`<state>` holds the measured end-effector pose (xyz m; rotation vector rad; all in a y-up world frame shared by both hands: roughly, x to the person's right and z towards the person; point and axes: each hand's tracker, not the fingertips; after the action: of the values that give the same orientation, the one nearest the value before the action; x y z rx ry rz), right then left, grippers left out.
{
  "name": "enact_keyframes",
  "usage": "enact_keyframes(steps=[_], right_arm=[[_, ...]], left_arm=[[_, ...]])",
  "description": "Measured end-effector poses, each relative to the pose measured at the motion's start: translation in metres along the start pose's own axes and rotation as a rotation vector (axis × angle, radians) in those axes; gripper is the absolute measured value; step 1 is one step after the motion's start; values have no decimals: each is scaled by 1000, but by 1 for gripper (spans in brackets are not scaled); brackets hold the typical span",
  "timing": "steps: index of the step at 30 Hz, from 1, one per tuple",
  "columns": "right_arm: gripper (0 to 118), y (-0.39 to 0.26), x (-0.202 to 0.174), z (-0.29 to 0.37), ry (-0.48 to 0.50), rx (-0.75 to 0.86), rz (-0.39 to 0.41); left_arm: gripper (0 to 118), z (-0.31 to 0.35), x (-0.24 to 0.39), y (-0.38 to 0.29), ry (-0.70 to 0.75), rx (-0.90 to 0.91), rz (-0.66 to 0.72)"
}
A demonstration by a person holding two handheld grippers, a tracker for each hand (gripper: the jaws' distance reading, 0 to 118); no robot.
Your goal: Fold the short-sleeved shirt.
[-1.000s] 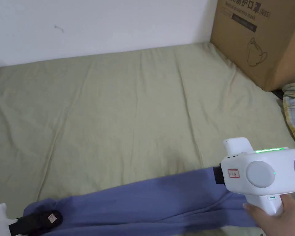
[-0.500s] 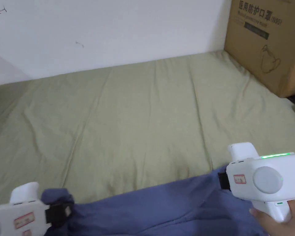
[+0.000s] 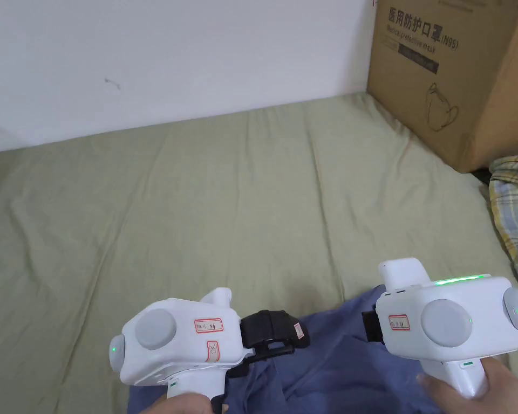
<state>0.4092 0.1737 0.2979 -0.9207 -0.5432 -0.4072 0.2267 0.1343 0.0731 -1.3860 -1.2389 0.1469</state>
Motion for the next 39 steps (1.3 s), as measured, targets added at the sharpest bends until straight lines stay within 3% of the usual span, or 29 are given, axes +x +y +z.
enact_keyframes(steps=[4, 5, 7, 9, 15, 19, 22, 30, 35, 39], right_arm=[[1, 1, 4, -3, 30, -1, -37], [1, 1, 4, -3, 33, -3, -39], [1, 2, 3, -4, 37, -4, -35], [1, 3, 3, -4, 36, 2, -28], [1, 7, 5, -6, 61, 11, -55], [1, 7, 4, -9, 66, 7, -51], [1, 5, 4, -13, 69, -8, -46], [1, 1, 5, -20, 71, -17, -60], [1, 1, 3, -13, 65, 18, -58], [1, 5, 3, -11, 76, 28, -66]], left_arm=[[100, 43, 10, -5, 142, 118, -173], [74, 54, 8, -7, 190, 154, -207], [0, 73, 2, -11, 338, 209, -243], [0, 85, -14, -15, 475, 222, -198], [1, 65, -67, -21, 333, 55, -6], [1, 25, -73, -28, 159, -18, -3], [1, 0, -65, -29, 170, -49, -59], [1, -14, -47, -24, 117, -45, -2], [1, 36, -52, -21, 53, -33, -26], [1, 102, -93, -25, -69, 53, 79]])
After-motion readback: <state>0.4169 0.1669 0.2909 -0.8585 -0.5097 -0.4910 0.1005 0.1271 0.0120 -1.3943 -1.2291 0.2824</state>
